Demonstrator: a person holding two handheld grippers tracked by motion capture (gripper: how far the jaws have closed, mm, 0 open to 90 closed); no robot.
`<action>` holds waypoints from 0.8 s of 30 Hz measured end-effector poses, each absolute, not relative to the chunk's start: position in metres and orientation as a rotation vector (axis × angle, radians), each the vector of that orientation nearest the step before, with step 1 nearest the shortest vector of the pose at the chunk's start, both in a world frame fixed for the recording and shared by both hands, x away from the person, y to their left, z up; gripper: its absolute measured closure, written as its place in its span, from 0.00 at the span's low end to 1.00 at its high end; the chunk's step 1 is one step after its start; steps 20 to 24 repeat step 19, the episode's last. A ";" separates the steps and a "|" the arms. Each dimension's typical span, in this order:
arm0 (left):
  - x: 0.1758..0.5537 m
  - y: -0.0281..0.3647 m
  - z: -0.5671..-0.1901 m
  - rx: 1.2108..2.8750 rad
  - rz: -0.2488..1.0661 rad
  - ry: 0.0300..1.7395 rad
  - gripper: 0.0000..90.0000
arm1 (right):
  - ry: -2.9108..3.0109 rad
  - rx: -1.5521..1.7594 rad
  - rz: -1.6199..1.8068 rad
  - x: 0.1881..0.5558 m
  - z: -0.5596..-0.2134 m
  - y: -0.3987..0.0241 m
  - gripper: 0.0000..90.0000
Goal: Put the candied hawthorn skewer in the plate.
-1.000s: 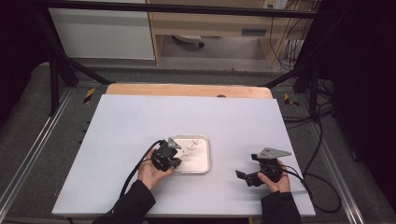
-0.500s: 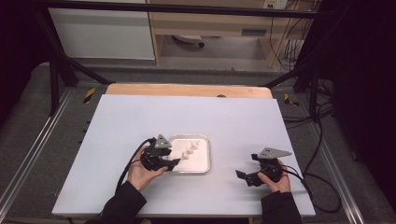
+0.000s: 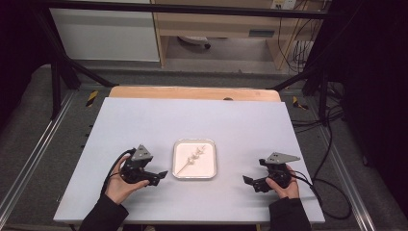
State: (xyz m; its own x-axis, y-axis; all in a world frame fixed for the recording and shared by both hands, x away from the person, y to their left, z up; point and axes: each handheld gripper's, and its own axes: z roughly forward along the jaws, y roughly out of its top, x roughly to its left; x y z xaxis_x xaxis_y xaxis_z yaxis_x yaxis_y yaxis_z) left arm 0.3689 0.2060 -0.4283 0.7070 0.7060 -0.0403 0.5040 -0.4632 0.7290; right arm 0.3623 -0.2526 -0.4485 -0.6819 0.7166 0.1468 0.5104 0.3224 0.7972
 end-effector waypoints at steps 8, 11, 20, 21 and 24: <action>0.357 0.234 -0.441 2.130 0.357 0.938 0.13 | 2.355 1.128 1.279 0.362 -0.449 -0.253 0.01; 0.355 0.242 -0.444 2.108 0.353 0.949 0.11 | 2.361 1.132 1.272 0.362 -0.450 -0.252 0.01; 0.354 0.249 -0.450 2.102 0.362 0.961 0.11 | 2.368 1.140 1.268 0.363 -0.451 -0.252 0.01; 0.354 0.249 -0.450 2.102 0.362 0.961 0.11 | 2.368 1.140 1.268 0.363 -0.451 -0.252 0.01; 0.354 0.249 -0.450 2.102 0.362 0.961 0.11 | 2.368 1.140 1.268 0.363 -0.451 -0.252 0.01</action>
